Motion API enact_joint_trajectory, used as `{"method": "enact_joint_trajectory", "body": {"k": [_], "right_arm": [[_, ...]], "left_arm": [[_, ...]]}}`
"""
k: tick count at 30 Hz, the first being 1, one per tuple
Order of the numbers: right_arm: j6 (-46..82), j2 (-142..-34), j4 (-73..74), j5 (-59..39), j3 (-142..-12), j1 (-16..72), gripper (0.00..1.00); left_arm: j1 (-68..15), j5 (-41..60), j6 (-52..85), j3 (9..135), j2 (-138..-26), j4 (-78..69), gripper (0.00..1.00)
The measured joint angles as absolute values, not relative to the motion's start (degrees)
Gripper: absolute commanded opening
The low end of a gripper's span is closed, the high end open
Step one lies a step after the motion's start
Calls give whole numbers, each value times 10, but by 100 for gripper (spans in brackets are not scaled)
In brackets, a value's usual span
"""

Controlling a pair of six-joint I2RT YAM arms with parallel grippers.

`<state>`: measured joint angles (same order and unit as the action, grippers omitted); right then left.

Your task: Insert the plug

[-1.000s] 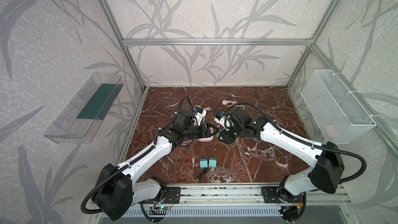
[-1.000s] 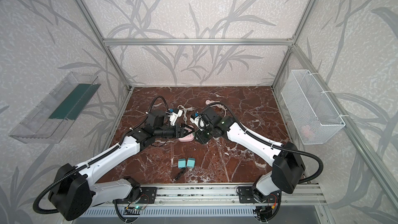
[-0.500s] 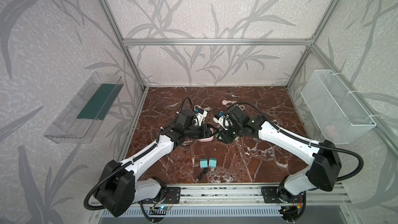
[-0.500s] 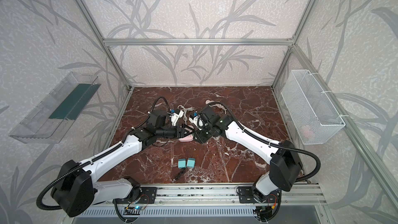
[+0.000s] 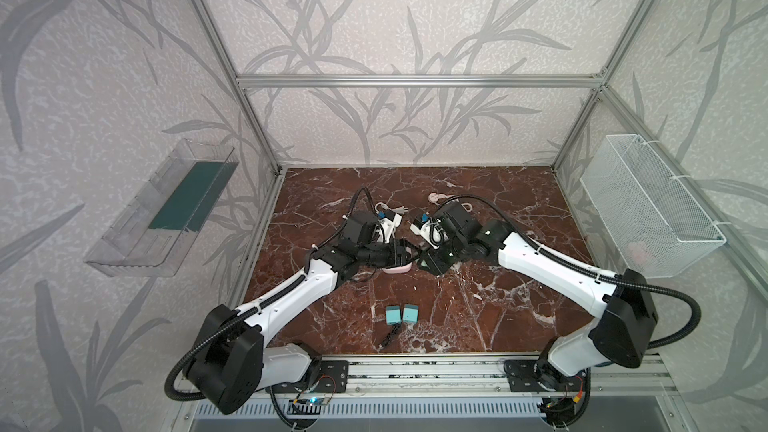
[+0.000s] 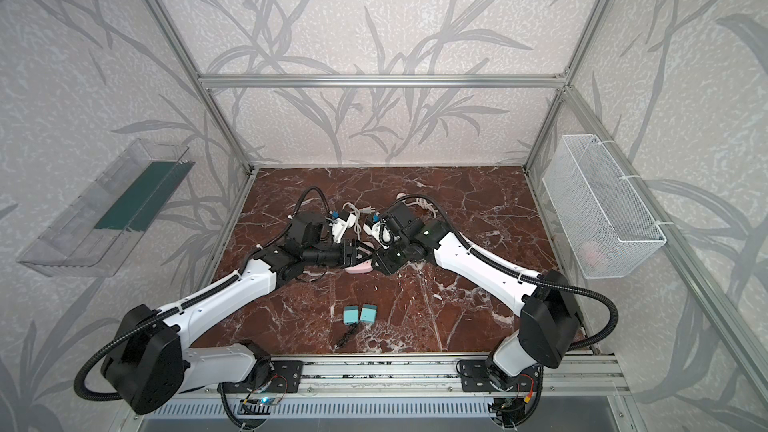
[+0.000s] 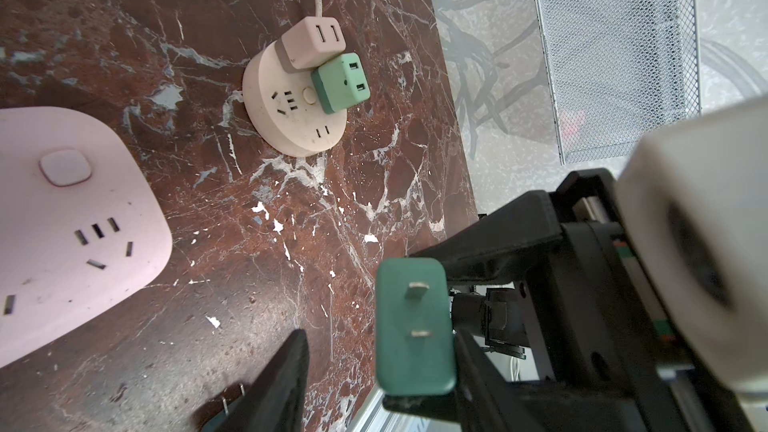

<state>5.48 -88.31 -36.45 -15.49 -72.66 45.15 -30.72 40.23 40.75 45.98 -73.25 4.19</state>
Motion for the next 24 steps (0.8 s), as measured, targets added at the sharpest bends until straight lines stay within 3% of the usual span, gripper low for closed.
{"method": "enact_joint_trajectory", "body": {"k": [13,24], "right_arm": [[46,-907,-381,-149,-744,459,0],[47,-918,-375,-138,-752,466,0]], "left_arm": [[-308,406,411,460,-751,33,47],[-308,406,420,460,-756,20,34]]}}
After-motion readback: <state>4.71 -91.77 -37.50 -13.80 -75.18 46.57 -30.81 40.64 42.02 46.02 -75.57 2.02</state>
